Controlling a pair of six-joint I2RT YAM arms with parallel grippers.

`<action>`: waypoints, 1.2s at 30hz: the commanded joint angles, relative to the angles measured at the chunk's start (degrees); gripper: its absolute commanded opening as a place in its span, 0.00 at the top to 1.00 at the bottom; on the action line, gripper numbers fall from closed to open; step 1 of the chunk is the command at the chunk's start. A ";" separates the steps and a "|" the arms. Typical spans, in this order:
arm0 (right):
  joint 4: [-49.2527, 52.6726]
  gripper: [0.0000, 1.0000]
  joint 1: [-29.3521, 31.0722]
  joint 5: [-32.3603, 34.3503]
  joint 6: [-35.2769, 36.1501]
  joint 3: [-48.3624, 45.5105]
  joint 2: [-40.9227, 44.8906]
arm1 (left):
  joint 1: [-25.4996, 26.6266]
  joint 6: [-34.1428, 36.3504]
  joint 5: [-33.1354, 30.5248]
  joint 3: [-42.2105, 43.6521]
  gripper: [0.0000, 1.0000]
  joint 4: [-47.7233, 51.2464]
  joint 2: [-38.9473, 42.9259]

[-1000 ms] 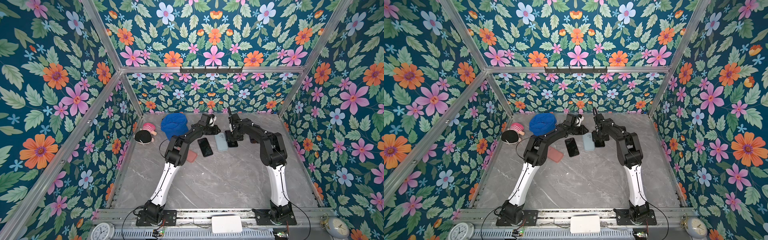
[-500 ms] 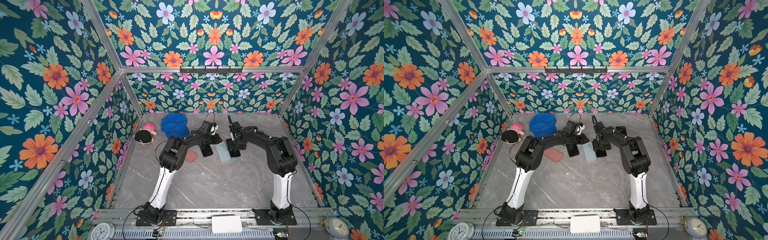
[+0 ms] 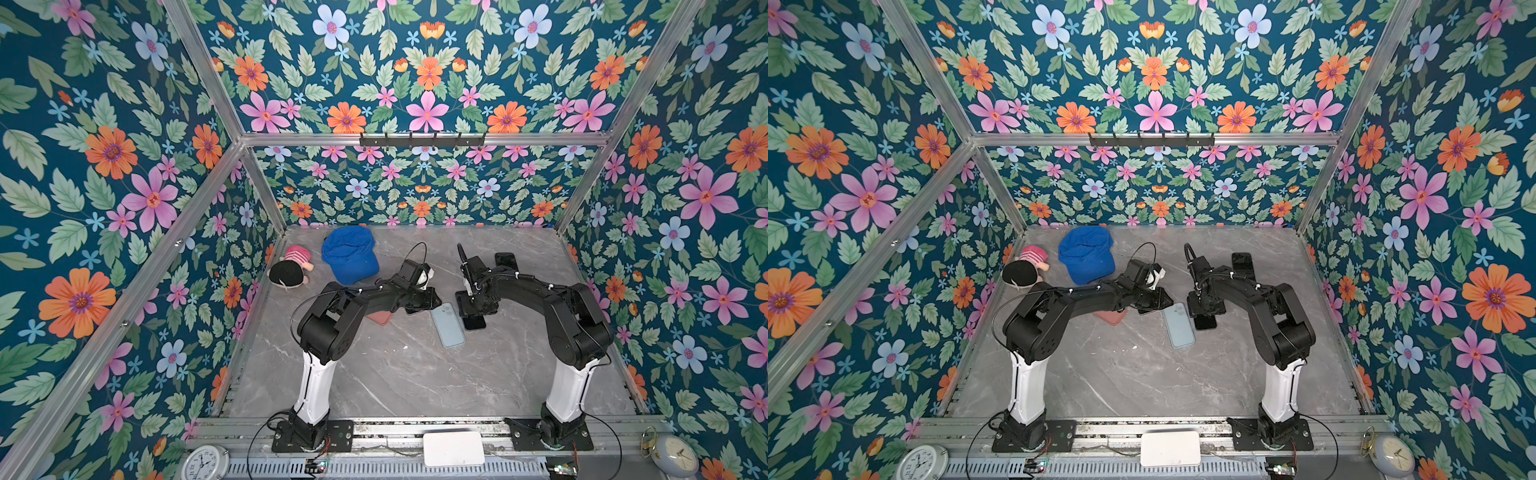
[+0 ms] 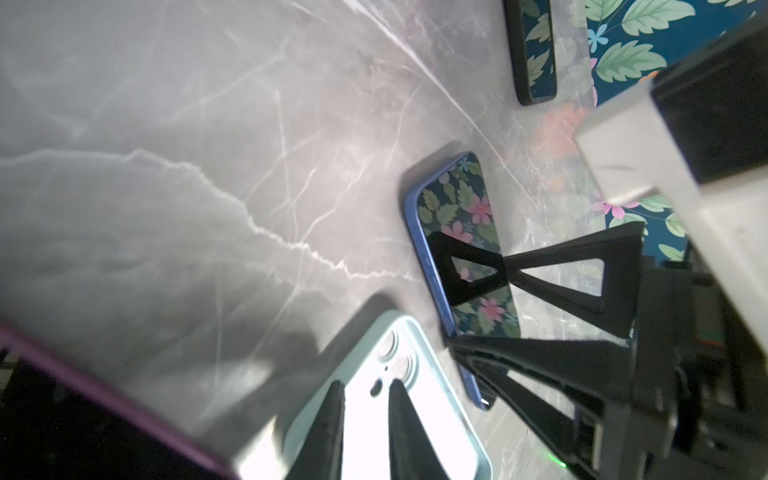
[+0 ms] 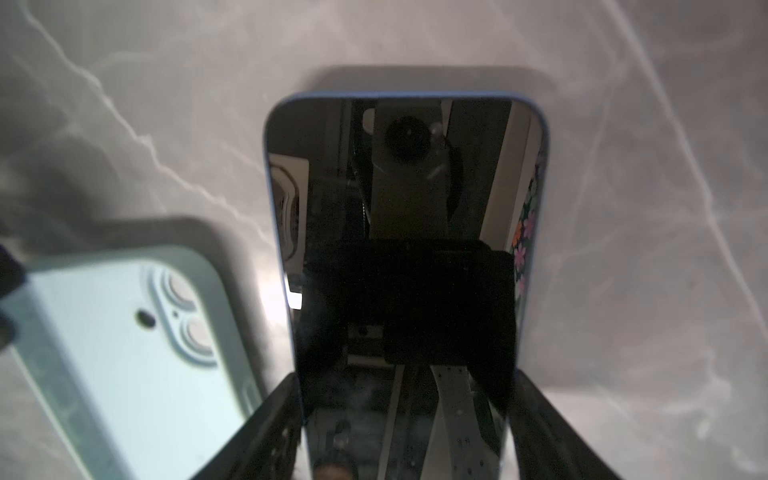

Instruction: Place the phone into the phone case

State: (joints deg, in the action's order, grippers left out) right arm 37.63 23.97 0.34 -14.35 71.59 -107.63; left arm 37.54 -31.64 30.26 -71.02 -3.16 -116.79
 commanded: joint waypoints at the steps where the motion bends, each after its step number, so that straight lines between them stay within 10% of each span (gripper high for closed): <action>1: 4.83 0.54 0.25 -0.59 0.55 -0.20 2.43 | -0.06 -1.99 -0.74 1.84 0.78 -1.85 2.30; 36: 14.41 0.57 14.33 -5.46 -9.65 7.52 -1.74 | -7.82 -4.13 1.63 9.85 0.39 -3.17 10.10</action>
State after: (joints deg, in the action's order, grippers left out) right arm 51.46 38.22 -4.82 -23.42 78.70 -109.03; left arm 29.74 -35.99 31.14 -61.04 -4.69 -106.61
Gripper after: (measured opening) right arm 0.709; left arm 0.615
